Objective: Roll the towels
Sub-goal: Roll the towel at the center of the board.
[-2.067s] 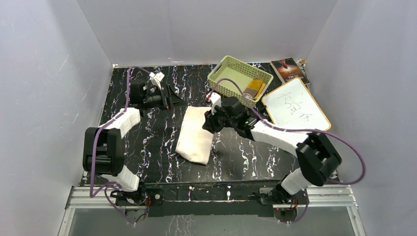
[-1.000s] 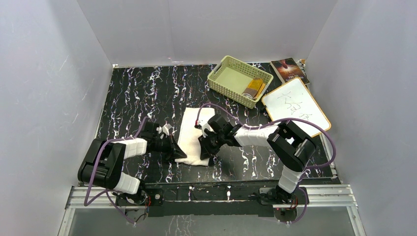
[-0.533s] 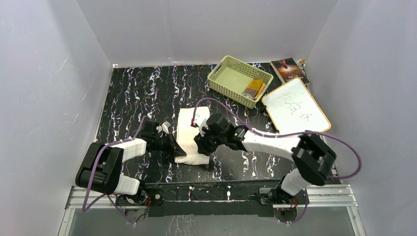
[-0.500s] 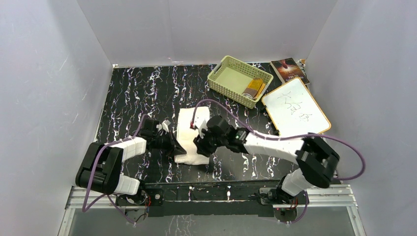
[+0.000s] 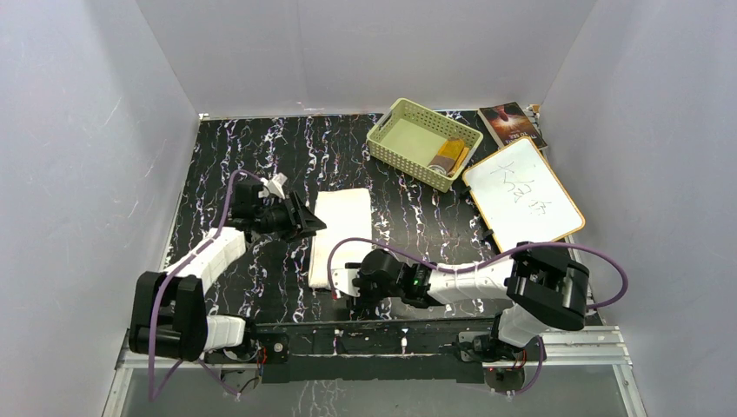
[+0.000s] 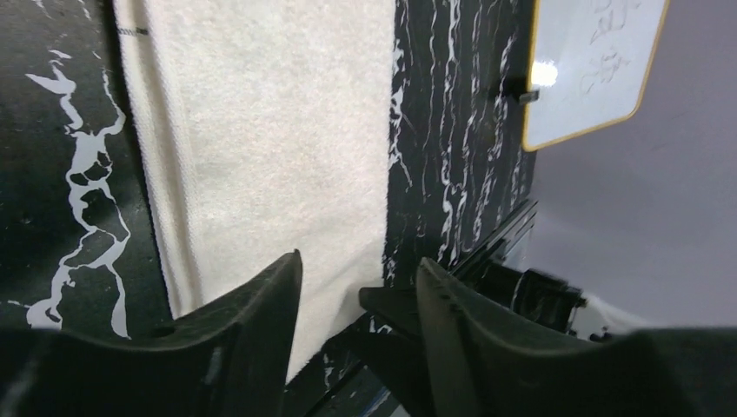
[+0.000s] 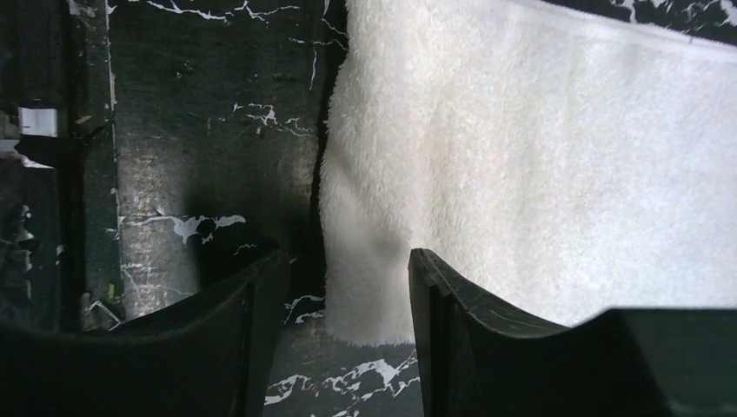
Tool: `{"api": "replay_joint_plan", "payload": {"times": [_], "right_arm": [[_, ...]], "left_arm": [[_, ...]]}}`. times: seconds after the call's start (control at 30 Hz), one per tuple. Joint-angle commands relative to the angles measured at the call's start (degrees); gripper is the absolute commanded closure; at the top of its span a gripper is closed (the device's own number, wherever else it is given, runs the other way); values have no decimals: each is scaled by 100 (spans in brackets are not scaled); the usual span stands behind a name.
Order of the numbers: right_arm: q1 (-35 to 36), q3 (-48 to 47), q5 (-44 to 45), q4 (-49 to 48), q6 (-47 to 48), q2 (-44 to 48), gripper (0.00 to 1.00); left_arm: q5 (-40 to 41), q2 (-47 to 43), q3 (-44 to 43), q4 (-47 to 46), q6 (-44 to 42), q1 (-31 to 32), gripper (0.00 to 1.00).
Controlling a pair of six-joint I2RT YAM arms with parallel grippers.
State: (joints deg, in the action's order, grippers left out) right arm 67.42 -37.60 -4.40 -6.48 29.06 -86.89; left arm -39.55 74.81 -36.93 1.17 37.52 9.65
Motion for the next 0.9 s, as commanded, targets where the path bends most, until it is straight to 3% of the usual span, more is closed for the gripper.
{"api": "replay_joint_plan", "payload": {"times": [0.0,0.13,0.3,0.4,0.47,0.5,0.63,0.7,0.77,0.87], "right_arm": [[86,-66,229,-787,629,-130,49],[105,-159,266,-807,736,-394,51],[105,-350,304,-586,765,-663,61],[105,-452,346,-420,661,-714,78],[107,-578,324,-212,500,-716,97],[105,-657,298,-98,383,-684,100],[18,-864,-130,163,-241,-283,100],[-264,-1140,-756,535,-683,-198,100],[-725,-1516,-1567,953,-1191,-299,100],[-1435,-2006,-2638,1344,-1867,-821,100]], "left_arm": [[83,-478,-265,664,-381,-260,41],[93,-688,-243,894,-556,-469,21],[-72,-854,-238,1088,-717,-733,15],[-191,-927,-358,1360,-934,-875,13],[-283,-925,-500,1611,-1134,-947,12],[-324,-931,-551,1735,-1216,-974,12],[-617,-964,-667,1902,-1417,-1052,11],[-944,-924,-728,1895,-1555,-1049,11],[-1192,-879,-778,1886,-1706,-1051,2],[-1399,-949,-768,1768,-1785,-1053,2]]}}
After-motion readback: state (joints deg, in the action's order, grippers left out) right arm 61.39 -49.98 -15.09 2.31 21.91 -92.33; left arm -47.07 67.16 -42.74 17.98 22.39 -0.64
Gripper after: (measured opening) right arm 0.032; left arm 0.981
